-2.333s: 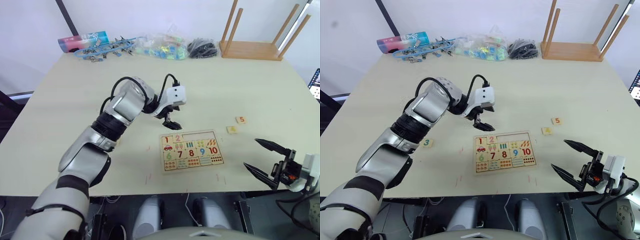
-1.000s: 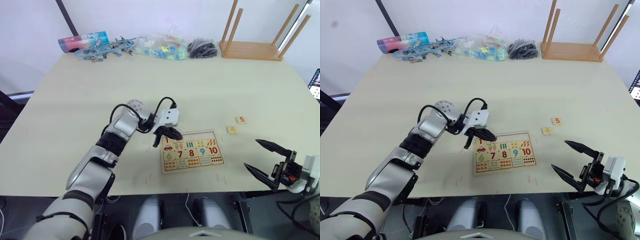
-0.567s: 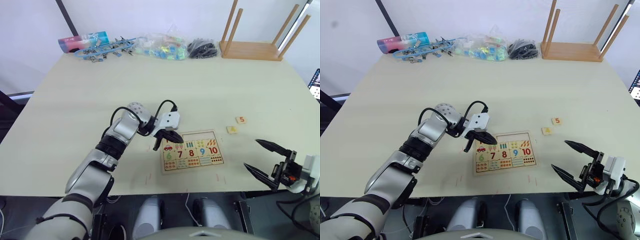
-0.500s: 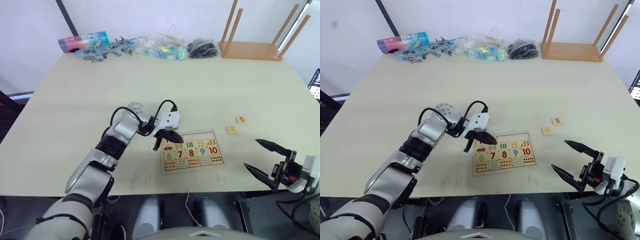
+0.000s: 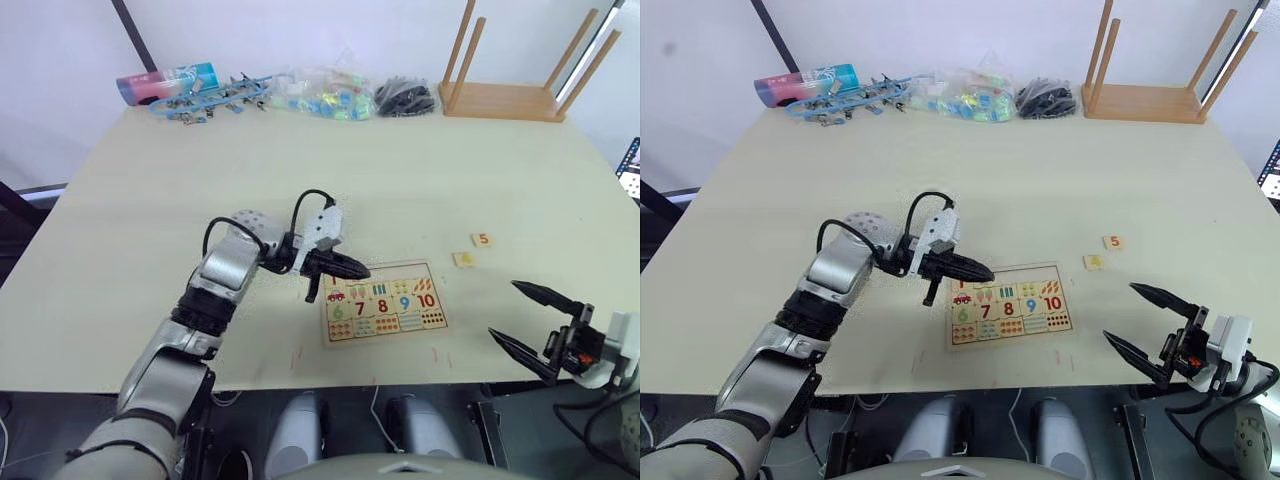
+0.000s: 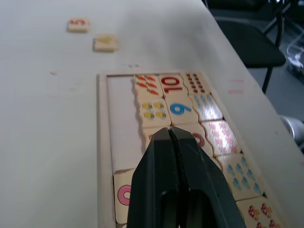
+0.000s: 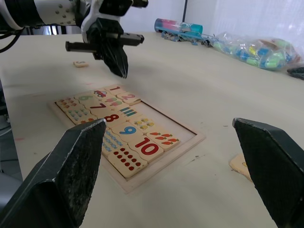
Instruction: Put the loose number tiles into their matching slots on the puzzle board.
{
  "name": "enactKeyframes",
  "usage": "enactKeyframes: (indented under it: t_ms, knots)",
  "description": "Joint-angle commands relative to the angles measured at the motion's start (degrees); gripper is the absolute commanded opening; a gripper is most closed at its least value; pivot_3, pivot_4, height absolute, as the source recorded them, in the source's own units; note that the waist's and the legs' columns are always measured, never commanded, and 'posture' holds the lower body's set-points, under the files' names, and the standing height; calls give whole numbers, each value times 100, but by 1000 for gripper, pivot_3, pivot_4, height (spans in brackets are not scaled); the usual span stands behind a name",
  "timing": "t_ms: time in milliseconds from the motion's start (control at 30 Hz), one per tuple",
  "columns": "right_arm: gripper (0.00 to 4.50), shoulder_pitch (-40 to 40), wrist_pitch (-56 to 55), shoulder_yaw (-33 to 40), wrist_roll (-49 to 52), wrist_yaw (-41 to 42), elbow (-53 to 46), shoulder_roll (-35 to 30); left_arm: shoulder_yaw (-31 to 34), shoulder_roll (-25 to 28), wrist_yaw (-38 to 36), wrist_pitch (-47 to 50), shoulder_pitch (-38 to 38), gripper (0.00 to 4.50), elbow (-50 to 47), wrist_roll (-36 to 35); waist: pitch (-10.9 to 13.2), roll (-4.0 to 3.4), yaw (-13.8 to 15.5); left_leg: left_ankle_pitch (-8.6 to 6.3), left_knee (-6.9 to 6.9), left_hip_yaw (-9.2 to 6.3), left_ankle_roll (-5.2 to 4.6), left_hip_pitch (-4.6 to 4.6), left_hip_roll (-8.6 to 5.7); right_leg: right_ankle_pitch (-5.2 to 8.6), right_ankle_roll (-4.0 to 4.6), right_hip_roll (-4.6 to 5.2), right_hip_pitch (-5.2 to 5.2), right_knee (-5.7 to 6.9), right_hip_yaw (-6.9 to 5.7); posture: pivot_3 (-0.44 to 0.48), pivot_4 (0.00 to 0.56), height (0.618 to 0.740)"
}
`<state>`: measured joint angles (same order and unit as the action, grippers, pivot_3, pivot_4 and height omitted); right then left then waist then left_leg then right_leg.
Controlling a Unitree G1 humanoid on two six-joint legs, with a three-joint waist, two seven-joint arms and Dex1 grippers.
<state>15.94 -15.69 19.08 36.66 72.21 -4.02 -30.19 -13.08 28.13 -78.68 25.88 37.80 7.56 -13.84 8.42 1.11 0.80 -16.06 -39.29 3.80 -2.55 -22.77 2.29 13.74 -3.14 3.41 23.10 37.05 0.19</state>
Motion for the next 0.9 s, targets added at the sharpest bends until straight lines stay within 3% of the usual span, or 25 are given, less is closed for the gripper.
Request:
enactKeyframes:
  t_ms: [33, 367, 600, 700, 733, 767, 900]
  knots:
    - [4500, -9, -54, 162, 142, 28, -43, -10, 414, 161, 194, 227, -97, 36, -383, -345, 0, -1, -1, 0, 0, 0, 0, 0, 0, 0, 0, 0, 0, 0, 0, 0, 150, 737]
    - [4500, -160, -81, 190, 50, 105, 306, -119, 1370, 586, 969, 305, -1366, 36, -1235, -901, 0, -3, 4, 0, 2, 2, 1, 4, 4, 0, 1, 1, 0, 0, 1, 0, 150, 737]
    - [4500, -140, -134, 360, -7, 19, 475, -137, 2089, 595, 1698, 71, -2379, 36, -1786, -1099, -1, -5, 2, 0, 3, 3, 1, 6, 4, 0, 1, 8, -2, 0, -2, 0, 150, 737]
    - [4500, -73, -123, 455, 2, 6, 546, -144, 2402, 496, 2090, 12, -2880, 691, -2107, -1205, -1, -5, 0, 0, 4, 4, 1, 7, 10, 0, 1, 11, -2, 0, -2, 0, 150, 737]
    - [4500, -51, -148, 501, -10, 24, 618, -168, 2513, 472, 2177, -34, -3114, 1373, -2246, -1249, -1, -5, 1, 0, 5, 4, 1, 6, 10, 0, 2, 11, -2, 0, -2, 0, 150, 737]
    - [4500, -36, -179, 547, -26, 16, 693, -179, 2692, 459, 2189, -122, -3412, 1502, -2352, -1320, -2, -5, -3, 0, 5, 5, 1, 7, 11, 0, 2, 13, -2, 0, -1, 0, 150, 737]
    - [4500, -34, -199, 640, -17, 57, 884, -221, 3062, 469, 2327, -407, -4221, 3488, -2688, -1392, -2, -6, -10, -1, 12, 15, 1, 14, 20, 2, 4, 23, -1, -1, 0, 0, 150, 737]
